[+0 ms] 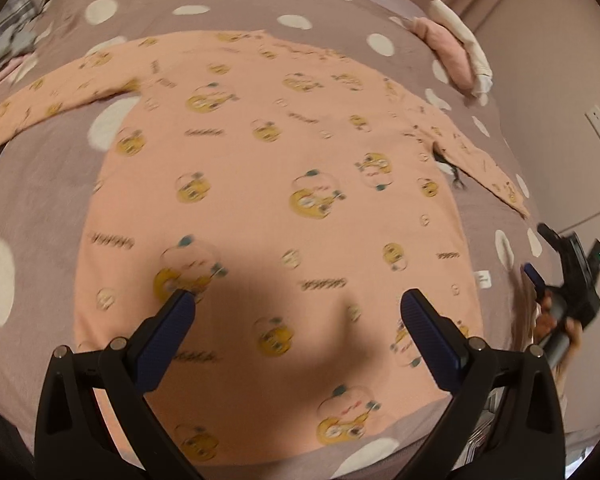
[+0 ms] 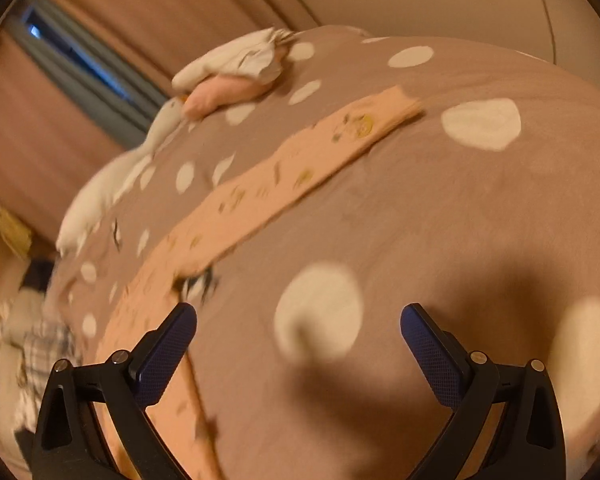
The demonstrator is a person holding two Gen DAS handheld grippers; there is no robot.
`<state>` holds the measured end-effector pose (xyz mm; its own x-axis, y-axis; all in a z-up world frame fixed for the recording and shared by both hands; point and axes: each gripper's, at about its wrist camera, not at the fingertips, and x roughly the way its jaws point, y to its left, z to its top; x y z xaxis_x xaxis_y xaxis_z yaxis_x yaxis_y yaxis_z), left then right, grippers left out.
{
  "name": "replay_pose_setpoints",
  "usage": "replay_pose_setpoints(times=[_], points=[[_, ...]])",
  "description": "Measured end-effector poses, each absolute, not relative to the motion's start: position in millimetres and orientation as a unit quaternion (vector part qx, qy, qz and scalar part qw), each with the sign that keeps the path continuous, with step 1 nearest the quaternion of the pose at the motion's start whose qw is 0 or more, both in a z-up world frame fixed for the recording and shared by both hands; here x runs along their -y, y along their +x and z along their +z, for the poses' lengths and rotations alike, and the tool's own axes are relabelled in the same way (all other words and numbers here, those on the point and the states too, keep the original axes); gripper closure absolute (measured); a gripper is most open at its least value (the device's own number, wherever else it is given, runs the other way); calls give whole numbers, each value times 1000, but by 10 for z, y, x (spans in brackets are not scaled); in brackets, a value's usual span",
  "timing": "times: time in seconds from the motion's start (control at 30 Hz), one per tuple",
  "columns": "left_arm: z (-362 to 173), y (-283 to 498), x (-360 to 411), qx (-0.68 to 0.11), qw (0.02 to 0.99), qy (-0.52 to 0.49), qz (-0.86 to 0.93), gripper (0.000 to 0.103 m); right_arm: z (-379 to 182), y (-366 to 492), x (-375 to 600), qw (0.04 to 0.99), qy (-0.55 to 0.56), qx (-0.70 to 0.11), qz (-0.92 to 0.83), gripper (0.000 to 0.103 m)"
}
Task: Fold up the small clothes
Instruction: 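Move the right tool to the sleeve cuff and grasp it, then lift the sleeve with the right tool and fold it across the shirt body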
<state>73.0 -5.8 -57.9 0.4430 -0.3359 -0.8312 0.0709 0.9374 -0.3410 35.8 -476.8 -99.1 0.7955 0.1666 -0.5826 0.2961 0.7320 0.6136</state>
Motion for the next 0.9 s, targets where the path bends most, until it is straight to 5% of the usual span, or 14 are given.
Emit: replay_pose_setpoints(times=[0.53, 0.6, 0.77, 0.9], points=[[-600, 1172, 396, -479, 849, -168, -148, 0, -1172, 1246, 5686, 831, 488, -264, -45, 6], [-634, 1222, 438, -489, 846, -152, -147, 0, -1185, 1289, 5758, 826, 499, -258, -56, 14], [-649, 1324, 405, -490, 844, -159, -148, 0, -1334, 1374, 5861, 810, 518, -268, -65, 74], [-638, 1377, 295, -487, 849, -169, -122, 0, -1429, 1310, 5955, 796, 540, -267, -60, 92]])
